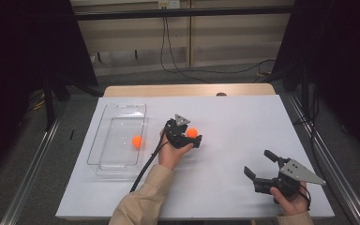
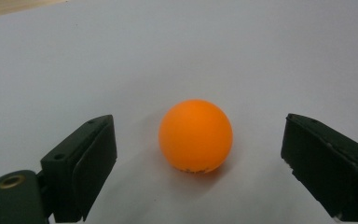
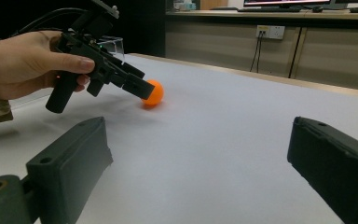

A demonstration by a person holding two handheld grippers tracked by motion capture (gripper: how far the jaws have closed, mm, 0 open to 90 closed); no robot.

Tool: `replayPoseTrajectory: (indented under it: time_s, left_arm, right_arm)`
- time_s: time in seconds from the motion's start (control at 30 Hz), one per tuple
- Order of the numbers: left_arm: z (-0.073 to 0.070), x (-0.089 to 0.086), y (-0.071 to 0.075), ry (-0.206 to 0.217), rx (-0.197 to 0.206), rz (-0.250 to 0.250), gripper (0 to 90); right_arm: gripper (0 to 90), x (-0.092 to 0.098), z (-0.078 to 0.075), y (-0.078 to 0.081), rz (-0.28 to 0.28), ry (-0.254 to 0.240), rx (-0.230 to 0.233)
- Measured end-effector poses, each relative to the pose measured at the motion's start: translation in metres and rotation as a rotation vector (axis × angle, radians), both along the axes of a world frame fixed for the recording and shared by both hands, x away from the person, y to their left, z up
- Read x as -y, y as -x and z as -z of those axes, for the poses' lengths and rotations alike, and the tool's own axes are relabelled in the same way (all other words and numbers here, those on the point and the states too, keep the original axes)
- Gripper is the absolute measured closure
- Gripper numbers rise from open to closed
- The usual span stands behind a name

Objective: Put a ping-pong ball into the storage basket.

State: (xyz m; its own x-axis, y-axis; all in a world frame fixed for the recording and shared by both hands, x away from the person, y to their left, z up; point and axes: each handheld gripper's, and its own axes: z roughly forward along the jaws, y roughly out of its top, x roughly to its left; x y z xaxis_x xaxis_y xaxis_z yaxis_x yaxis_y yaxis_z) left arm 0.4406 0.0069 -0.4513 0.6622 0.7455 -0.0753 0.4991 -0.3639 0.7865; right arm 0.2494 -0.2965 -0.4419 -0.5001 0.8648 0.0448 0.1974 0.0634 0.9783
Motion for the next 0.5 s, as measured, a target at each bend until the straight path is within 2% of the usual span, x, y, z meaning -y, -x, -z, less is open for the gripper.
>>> replayPoseTrajectory:
  time_s: [0.1, 0.2, 0.3, 0.33, 0.5]
  left_arm:
    - [0.0011, 0.0017, -0.0016, 0.007, -0.009, 0.0, 12.8]
    - [0.0016, 0.0035, -0.0029, -0.005, 0.002, -0.001, 14.5]
    - [0.0025, 0.005, -0.0046, 0.002, -0.004, -0.007, 17.1]
    - [0.0024, 0.0046, -0.0053, -0.014, -0.006, -0.001, 17.8]
    - [0.0043, 0.0056, -0.007, -0.013, -0.018, 0.0, 22.4]
  right_arm:
    - [4.9, -0.0003, 0.0001, -0.0004, -0.002, -0.002, -0.001]
    - [4.9, 0.0001, -0.0002, -0.0005, 0.0, -0.003, 0.002]
    - [4.9, 0.0001, 0.0, -0.0007, -0.001, -0.002, 0.001]
    - [4.9, 0.0001, 0.0, -0.0007, -0.001, -0.003, 0.001]
    - [4.9, -0.0001, 0.0002, -0.0012, -0.002, -0.004, 0.0]
